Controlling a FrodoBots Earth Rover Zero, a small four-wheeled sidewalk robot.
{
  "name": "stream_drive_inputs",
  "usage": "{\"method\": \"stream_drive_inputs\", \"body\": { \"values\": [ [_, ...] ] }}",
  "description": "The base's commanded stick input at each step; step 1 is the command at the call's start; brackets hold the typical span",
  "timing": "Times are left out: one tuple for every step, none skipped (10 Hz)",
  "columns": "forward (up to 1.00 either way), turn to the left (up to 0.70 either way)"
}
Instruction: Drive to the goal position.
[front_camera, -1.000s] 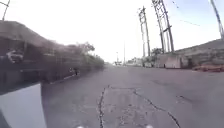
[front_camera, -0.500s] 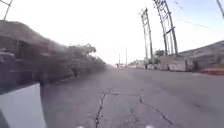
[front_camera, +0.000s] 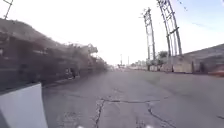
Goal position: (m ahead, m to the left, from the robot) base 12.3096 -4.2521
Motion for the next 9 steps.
{"method": "stream_drive_inputs", "body": {
  "values": [
    [0.7,0.0],
    [0.7,0.0],
    [0.7,0.0],
    [0.7,0.0],
    [0.7,0.0],
    [0.47,0.0],
    [0.2,0.0],
    [0.7,0.0],
    [0.7,0.0]
  ]
}}
